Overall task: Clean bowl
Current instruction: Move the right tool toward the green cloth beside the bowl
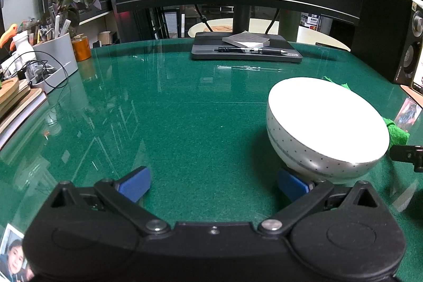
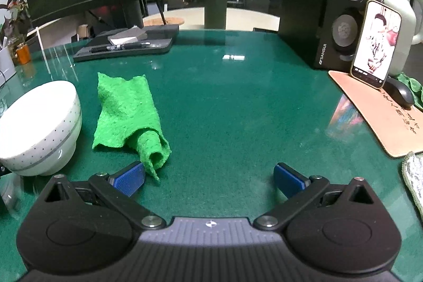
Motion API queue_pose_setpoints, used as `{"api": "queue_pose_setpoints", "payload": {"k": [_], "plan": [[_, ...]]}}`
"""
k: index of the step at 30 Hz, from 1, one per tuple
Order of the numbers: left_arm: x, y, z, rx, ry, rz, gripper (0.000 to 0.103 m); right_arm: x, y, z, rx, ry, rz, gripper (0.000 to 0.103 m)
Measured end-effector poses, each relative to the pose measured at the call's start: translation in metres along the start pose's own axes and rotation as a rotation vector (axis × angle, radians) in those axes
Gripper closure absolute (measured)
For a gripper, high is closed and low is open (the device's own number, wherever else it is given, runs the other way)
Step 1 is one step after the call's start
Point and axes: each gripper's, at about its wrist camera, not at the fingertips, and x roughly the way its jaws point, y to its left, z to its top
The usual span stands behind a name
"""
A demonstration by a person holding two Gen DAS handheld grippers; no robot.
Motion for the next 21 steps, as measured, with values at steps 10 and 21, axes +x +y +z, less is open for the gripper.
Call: {"api": "queue_pose_setpoints", "payload": {"k": [10,21], "plan": [[0.000,0.000,0.000,0.000,0.000,0.000,0.000,-0.005,0.009,0.028,-0.175,0.204,-0.039,0.000],[0.000,0.000,0.000,0.000,0.000,0.000,0.000,-0.013,0.030,0.021,-0.166,0.279,-0.024,0.000]]}}
